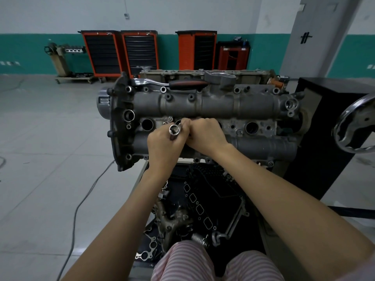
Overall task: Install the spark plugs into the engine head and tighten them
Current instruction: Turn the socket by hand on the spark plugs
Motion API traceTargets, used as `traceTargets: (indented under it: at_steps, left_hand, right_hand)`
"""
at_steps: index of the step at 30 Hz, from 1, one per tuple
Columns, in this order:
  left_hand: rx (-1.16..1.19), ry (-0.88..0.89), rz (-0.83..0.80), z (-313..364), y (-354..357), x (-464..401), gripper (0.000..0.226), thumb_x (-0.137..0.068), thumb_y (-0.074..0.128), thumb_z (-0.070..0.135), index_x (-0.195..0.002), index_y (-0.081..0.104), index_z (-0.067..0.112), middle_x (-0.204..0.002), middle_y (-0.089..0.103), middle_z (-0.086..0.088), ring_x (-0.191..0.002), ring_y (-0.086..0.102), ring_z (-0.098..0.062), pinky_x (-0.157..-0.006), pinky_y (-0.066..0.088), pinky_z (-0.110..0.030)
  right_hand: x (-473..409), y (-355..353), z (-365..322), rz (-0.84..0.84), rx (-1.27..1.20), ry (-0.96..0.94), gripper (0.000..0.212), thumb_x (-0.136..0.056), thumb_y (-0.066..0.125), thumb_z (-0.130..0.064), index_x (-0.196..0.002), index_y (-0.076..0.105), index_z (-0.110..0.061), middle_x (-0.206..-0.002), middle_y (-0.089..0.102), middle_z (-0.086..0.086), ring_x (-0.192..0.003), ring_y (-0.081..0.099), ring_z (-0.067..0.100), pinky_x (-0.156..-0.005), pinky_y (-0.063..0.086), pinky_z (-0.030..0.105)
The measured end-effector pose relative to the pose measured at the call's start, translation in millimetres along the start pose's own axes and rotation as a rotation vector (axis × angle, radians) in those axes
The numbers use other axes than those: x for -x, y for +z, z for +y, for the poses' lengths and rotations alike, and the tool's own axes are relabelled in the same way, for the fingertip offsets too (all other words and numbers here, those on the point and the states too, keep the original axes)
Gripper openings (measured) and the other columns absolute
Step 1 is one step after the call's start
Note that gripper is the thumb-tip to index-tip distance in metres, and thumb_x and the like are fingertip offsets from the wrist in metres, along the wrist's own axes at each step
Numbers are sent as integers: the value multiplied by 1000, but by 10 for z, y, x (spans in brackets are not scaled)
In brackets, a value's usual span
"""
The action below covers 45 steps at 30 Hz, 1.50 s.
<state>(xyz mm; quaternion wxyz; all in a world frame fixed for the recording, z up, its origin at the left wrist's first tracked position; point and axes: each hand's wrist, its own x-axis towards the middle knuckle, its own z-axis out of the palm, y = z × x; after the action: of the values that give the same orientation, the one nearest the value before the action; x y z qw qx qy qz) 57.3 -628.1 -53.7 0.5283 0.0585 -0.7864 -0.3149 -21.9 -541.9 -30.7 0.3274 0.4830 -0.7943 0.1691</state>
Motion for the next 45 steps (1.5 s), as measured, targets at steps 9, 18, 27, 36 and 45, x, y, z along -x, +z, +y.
traceTargets:
  at_steps: [9,18,27,36,45]
  left_hand:
    - [12,42,-27,-44,-6,50,33,-89,48,30,-68,43,5,-61,44,-5,-56,44,-22,-53,32,-28]
    - [-22,18,31,-29,13,1,49,-85,59,33,-51,46,1,-47,50,-10,-46,49,-26,-50,34,-36]
    - [33,37,-18,-57,-15,51,26,-89,49,24,-72,46,5,-58,40,6,-55,44,-19,-54,29,-24]
    - [5,-4,12,-46,21,2,53,-86,60,35,-48,45,0,-43,46,-10,-44,47,-29,-49,35,-42]
    - [45,38,-31,-54,-15,55,36,-85,42,38,-67,40,7,-55,41,2,-52,43,-22,-50,31,-32]
  right_hand:
    - [-27,62,18,-36,19,-6,26,-83,52,-27,-99,45,-7,-74,65,10,-61,61,33,-49,26,30]
    - [-12,-20,-25,93,54,-30,17,-68,61,-15,-56,59,-3,-46,58,14,-39,55,31,-42,32,24]
    - [-19,49,7,-32,4,-23,23,-83,53,-27,-91,47,-7,-72,64,9,-61,60,34,-49,24,29]
    - [10,-39,-23,59,8,-17,17,-64,76,-11,-62,62,-3,-45,57,15,-37,54,34,-44,31,24]
    - [-29,44,1,-53,38,-16,22,-83,52,-27,-94,46,-9,-73,65,8,-65,61,34,-49,22,30]
